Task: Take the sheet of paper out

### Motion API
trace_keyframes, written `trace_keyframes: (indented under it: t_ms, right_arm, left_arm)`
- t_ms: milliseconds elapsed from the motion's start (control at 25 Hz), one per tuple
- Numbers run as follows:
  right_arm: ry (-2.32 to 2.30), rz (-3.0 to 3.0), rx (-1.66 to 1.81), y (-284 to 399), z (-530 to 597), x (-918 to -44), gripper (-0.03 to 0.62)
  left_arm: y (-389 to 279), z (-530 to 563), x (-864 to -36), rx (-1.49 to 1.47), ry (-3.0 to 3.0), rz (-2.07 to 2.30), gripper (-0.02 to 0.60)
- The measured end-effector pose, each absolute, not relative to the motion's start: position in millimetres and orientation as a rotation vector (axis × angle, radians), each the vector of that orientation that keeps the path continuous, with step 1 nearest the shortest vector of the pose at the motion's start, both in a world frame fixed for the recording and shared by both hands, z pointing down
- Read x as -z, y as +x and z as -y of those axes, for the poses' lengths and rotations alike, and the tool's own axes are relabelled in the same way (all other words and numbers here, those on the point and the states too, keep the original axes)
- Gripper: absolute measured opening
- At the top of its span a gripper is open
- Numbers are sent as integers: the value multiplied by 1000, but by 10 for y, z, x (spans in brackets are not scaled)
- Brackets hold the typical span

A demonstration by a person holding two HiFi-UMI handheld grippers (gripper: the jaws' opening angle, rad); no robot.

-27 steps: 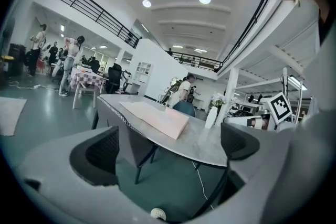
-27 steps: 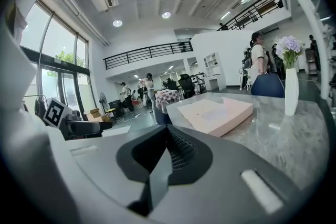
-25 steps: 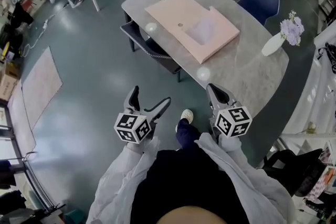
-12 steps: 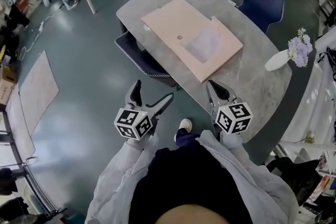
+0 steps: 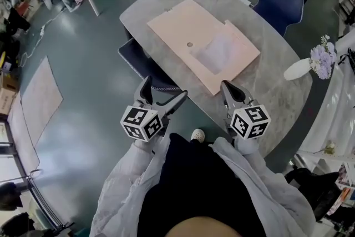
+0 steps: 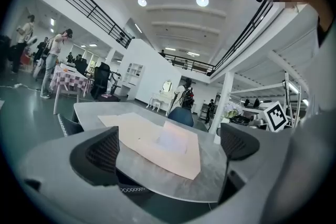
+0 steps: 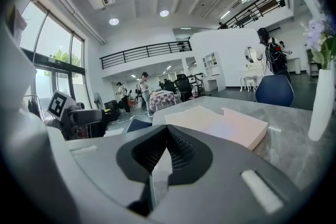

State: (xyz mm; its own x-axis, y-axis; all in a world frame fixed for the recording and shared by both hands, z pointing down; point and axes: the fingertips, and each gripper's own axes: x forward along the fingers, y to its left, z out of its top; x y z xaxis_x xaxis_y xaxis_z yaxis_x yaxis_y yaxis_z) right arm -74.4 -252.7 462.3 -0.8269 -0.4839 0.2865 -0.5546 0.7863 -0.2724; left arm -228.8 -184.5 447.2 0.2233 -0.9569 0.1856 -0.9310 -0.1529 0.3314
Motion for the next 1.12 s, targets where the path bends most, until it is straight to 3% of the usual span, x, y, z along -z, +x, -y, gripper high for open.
trace_keyframes:
  t_ms: [1120]
  right_arm:
    - [1437, 2540, -673, -726, 3284, -4564, 14]
  left_arm:
    - [-2445, 3526, -4521, -237, 2418, 1159, 566]
